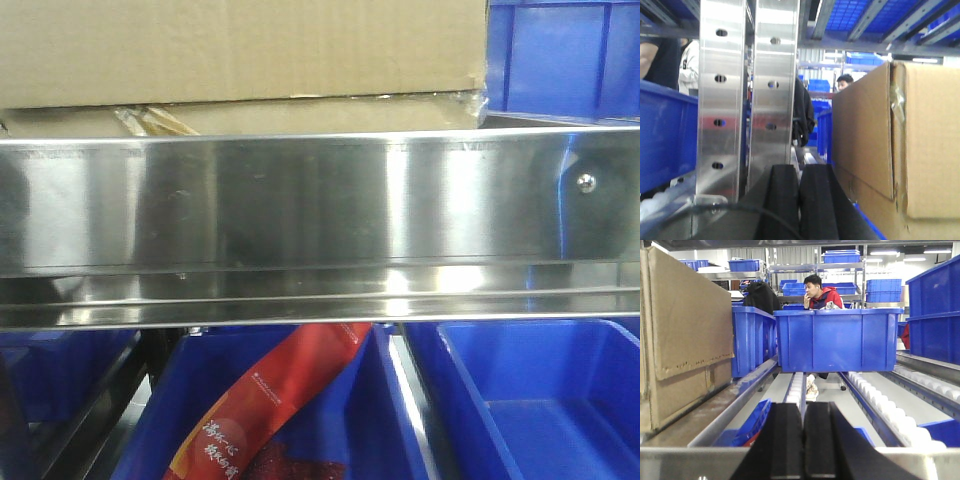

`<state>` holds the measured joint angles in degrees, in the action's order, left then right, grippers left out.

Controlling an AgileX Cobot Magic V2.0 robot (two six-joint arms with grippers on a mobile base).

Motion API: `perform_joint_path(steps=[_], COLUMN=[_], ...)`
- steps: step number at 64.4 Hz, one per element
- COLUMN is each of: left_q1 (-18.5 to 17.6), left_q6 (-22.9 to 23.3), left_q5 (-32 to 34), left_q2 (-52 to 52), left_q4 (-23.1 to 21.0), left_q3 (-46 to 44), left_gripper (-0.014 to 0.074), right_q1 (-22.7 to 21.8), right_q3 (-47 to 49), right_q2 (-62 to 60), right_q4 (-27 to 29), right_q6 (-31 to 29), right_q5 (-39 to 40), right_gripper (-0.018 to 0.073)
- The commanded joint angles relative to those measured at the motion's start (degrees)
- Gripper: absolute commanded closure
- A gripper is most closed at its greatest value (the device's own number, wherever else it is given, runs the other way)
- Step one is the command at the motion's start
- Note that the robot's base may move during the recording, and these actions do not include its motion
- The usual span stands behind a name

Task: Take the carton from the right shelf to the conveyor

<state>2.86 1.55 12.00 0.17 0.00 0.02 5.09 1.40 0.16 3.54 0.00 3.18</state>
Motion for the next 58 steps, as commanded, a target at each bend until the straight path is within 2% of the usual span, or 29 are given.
perform_joint_path(steps=[1,6,8,12,22,30,36,43,51,58], left_q1=[-0.1,-0.1,-0.1,-0.1,-1.6,-2.6,-2.6,-2.7,-5.4,-14.0], left_q6=[-0.1,-0.1,-0.1,-0.1,-0.1,-0.1,-0.1,-0.1,-0.1,-0.2], left_q5=[-0.1,-7.4,-12.0,-16.8,-26.6,-31.4,-34.5,-35.1,-35.1,-34.6], left_q2=[-0.2,-0.2,-0.2,1.6,8.2,14.4,18.8,23.9,27.6,31.1], left_q4=[0.0,3.5,5.2,7.4,7.3,7.3,7.3,6.4,5.1,3.7], left_q3=[-2.8,-8.9,-12.9,-18.2,-31.3,-39.9,-45.7,-50.4,-53.1,-54.1], left_gripper=[0.0605,0.0581,0.0549,0.049,0.0306,0.0224,0.0179,0.0159,0.0162,0.0162], right_q1=[0.1,0.1,0.1,0.1,0.1,0.1,0.1,0.1,0.1,1.0], right_q3=[4.8,9.6,12.5,16.5,24.6,29.3,31.6,33.1,34.1,34.1], right_q2=[-0.2,-0.2,-0.2,1.5,7.0,11.5,14.5,17.8,21.2,24.2], right_q4=[0.1,0.1,0.1,0.1,0.1,0.1,0.1,0.1,0.1,0.1], right_q6=[-0.6,-0.6,-0.6,-0.6,-0.6,-0.6,-0.6,-0.6,-0.6,-0.6], right_q5=[0.0,-4.4,-6.0,-7.9,-9.1,-9.1,-8.1,-6.5,-5.7,-5.2], right_gripper=[0.0627,0.0627,0.0627,0.0627,0.0627,0.0608,0.0484,0.0239,-0.0006,-0.0009])
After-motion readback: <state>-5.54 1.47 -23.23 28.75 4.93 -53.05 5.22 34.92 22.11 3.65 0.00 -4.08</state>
